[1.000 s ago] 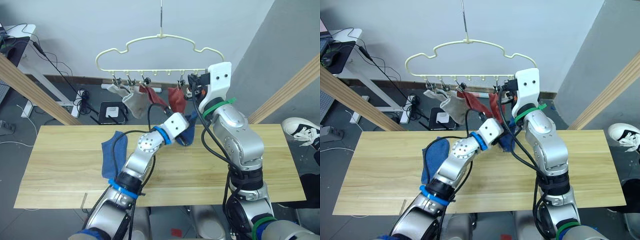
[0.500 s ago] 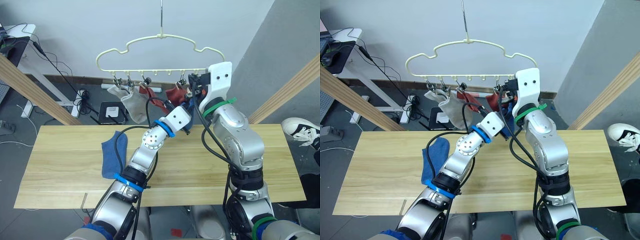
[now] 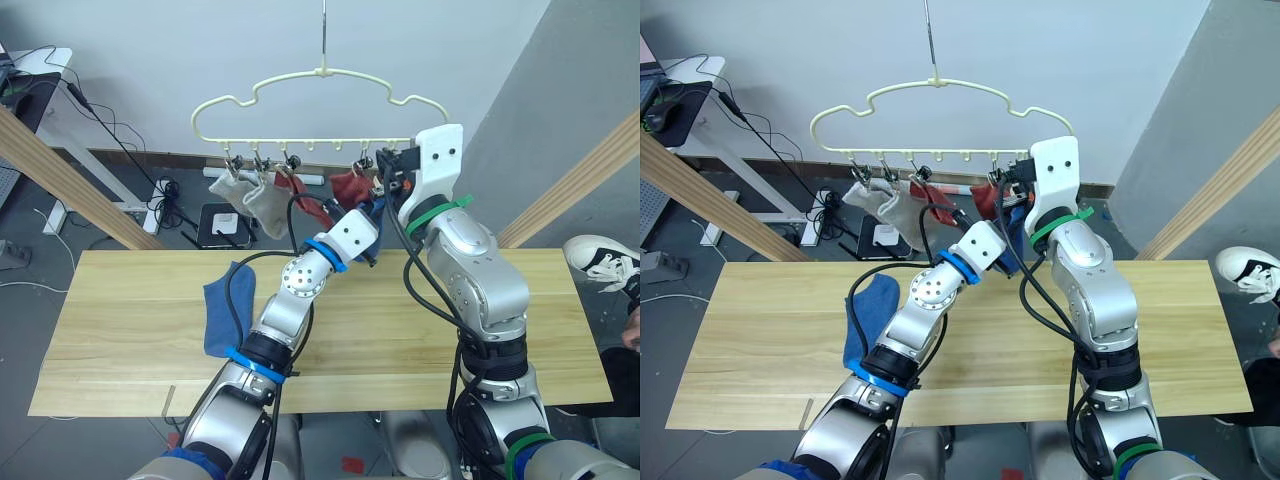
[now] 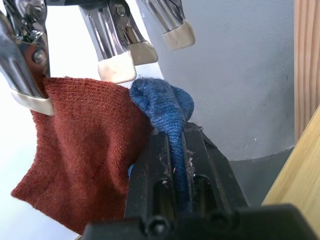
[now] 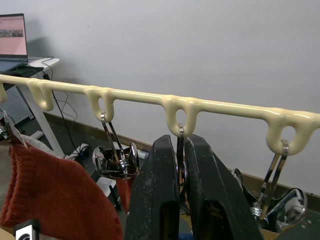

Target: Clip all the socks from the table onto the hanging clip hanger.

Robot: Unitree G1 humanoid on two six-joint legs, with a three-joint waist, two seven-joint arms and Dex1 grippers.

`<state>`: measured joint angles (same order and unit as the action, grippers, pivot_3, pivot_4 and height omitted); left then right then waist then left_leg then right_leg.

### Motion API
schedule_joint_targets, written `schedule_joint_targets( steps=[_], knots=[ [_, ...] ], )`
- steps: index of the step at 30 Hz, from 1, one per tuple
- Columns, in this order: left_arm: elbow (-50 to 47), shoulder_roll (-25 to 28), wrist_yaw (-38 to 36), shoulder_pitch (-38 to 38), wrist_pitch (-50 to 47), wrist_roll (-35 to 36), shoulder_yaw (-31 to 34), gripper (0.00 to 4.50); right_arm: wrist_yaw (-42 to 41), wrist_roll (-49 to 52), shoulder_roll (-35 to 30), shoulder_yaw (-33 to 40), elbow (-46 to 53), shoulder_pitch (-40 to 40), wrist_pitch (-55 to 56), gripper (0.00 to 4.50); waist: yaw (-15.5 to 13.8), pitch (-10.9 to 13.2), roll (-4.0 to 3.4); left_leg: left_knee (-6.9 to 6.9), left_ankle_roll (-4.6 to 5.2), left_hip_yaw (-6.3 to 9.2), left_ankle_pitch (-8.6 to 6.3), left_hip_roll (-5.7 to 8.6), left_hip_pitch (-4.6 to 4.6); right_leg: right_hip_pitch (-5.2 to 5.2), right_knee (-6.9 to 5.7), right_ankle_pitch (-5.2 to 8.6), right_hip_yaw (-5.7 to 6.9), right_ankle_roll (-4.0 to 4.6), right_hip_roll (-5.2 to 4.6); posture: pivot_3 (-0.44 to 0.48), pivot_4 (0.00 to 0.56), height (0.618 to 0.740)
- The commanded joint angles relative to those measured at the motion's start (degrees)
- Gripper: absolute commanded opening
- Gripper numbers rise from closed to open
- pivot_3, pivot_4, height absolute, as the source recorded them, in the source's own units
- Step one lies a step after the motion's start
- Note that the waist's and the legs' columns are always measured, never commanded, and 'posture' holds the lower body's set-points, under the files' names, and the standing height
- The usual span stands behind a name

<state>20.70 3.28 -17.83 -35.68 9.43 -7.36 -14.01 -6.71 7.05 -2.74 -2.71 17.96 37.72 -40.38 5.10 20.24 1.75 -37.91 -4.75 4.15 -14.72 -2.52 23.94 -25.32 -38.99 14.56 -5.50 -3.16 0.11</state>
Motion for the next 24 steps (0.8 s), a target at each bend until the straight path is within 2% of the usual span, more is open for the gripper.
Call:
schedule_joint_targets(
  steps=[1, 22, 24],
  knots=[
    [-2.86, -0.61, -0.62, -1.23, -0.56, 0.63, 0.24, 0.02, -0.10, 0.45, 0.03, -0.49, 2.58, -0.37, -0.46, 0.00, 0.00, 0.00, 0.00, 0.00, 0.00, 0.00, 0.00, 0.00, 0.00, 0.00, 0.00, 0.00, 0.00, 0.00, 0.00, -0.137, 0.320, 0.740],
    [-4.65, -1.49, -0.12, -0.92, 2.52, 1.51, 1.36, 0.02, -0.04, -0.31, -0.62, -1.37, 2.40, -0.80, -0.32, 0.00, -0.01, 0.00, 0.00, 0.00, 0.00, 0.00, 0.00, 0.00, 0.00, 0.00, 0.00, 0.00, 0.00, 0.00, 0.00, -0.133, 0.321, 0.740],
    [-4.28, -1.48, -0.02, -0.95, 2.78, 1.54, 1.49, 0.00, 0.20, -0.28, -0.46, -1.19, 2.56, -1.00, -0.16, 0.67, -0.02, 0.00, 0.00, 0.00, 0.00, 0.00, 0.00, 0.00, 0.00, 0.00, 0.00, 0.00, 0.00, 0.00, 0.00, -0.133, 0.321, 0.740]
  ],
)
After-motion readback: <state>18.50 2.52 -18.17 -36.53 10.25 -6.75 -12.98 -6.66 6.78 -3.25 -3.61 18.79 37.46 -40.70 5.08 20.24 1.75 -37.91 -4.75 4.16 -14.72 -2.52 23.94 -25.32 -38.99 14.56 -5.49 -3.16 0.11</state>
